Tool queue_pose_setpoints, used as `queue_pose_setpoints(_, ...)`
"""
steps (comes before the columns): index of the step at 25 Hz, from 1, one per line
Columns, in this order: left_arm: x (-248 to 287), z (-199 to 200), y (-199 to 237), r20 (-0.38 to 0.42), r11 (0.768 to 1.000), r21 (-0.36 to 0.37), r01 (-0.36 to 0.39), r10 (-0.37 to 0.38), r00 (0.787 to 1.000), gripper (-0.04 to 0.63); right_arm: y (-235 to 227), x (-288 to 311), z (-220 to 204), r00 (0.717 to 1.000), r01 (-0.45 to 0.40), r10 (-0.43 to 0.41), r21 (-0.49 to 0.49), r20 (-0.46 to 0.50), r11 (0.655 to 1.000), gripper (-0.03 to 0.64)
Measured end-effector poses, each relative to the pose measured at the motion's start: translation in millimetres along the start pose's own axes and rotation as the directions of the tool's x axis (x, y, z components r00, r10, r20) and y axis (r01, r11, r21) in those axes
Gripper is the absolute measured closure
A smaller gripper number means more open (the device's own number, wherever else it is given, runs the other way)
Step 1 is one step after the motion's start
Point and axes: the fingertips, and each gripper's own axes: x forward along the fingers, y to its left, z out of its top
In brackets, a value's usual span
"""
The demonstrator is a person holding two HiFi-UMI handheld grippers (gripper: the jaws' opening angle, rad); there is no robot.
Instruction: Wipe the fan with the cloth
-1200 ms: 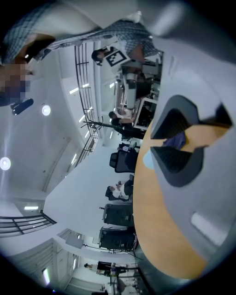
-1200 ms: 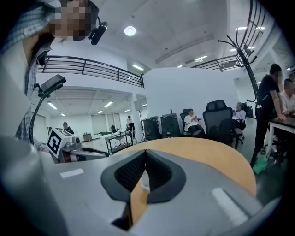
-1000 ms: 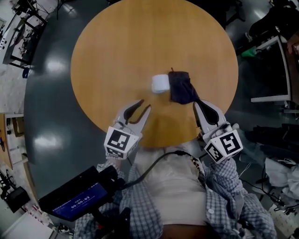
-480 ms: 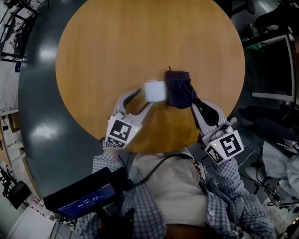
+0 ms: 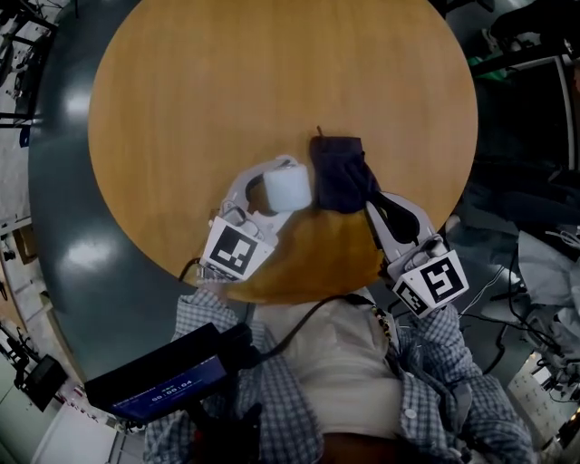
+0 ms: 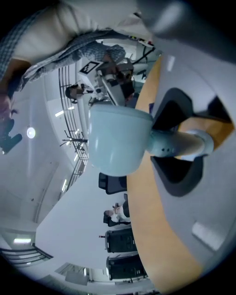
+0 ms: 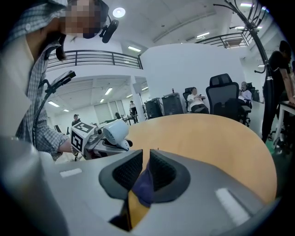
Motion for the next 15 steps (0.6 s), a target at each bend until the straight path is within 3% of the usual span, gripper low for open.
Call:
queue_pose_setpoints(1, 4.3, 2.6, 0.1, 0.001, 1.000, 0.010, 0.014, -0.014, 1.000, 0.434, -3.5, 2.5, 0.3, 1.000, 0.000, 0.000, -0.002, -0.003, 1.000, 0.577)
queue_pose_setpoints(4, 15.6, 9.2, 8.0, 0.003, 1.000, 0.008, 0.023, -0.023, 1.000, 0.434, -16.7, 11.7, 1.2, 1.000, 0.003, -0.004, -0.023, -0.026, 1.000, 0.580)
queue_pose_setpoints(9, 18.4, 9.5, 16.4, -0.004, 0.998, -0.065, -0.002, 0.002, 1.000, 0.437, -28.8, 22.1, -10.0, 0.997, 0.003, -0.010, -0.094, -0.074, 0.996, 0.577)
queue_pose_setpoints(15, 16.2, 8.4, 23.8, 0.007, 0.987, -0.145, -0.073, 0.075, 0.997, 0.440, -32.9, 48.6, -33.3, 0.975, -0.064, 0.009, -0.238, -0.221, 0.969, 0.486)
